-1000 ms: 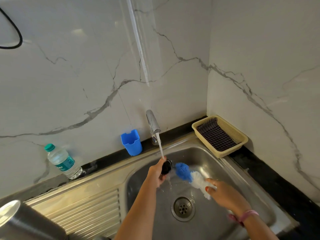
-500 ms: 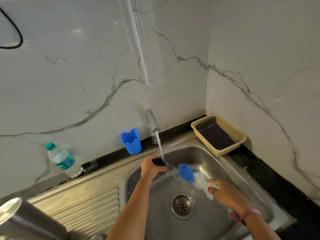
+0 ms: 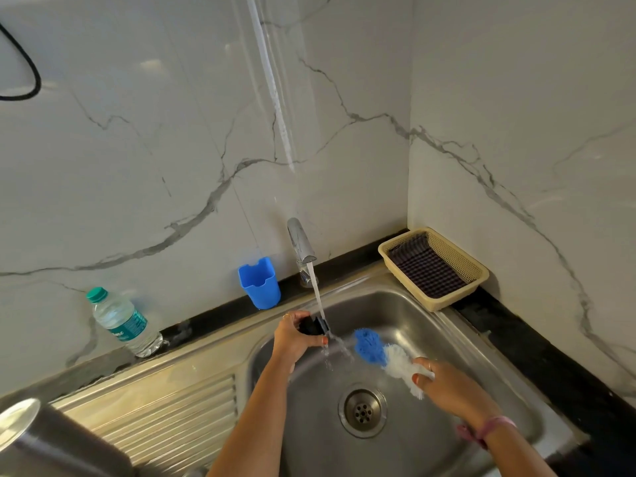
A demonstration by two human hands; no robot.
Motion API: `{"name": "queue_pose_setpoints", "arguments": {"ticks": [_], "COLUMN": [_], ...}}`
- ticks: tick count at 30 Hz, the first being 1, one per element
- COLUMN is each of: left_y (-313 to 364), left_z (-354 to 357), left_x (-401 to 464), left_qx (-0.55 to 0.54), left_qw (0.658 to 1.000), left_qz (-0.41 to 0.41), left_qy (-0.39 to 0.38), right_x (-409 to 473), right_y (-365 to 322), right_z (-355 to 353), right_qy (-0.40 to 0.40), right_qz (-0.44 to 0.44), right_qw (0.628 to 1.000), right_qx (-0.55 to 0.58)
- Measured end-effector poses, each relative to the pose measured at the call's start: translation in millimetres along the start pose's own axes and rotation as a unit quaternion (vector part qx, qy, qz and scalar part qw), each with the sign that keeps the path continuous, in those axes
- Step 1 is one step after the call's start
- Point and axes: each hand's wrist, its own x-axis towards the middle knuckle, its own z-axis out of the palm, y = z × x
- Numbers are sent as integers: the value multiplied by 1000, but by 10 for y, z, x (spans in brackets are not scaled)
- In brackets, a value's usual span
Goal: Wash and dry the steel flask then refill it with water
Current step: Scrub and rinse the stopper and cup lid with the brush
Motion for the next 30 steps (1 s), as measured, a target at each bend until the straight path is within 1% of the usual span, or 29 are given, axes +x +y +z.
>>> {"name": "queue_pose_setpoints", "arguments": {"ticks": [13, 16, 21, 25, 30], "left_y": [39, 97, 253, 416, 472], "left_z": [10, -25, -163, -301, -334], "left_x": [98, 119, 247, 353, 442], "left_qx": [40, 94, 149, 255, 232], "left_qw": [998, 992, 976, 950, 955], "left_qz": [6, 24, 64, 86, 68], "left_qy": [-50, -81, -145, -158, -173], "right_x": [193, 235, 309, 368, 421], "right_y": [-7, -2, 20, 67, 91], "right_z": [97, 123, 176, 202, 223], "right_qy": [26, 28, 34, 42, 44], "right_qz": [-7, -10, -4, 5, 14], "right_qw": [999, 999, 999, 999, 998], "right_qx": [19, 18, 19, 30, 37]}}
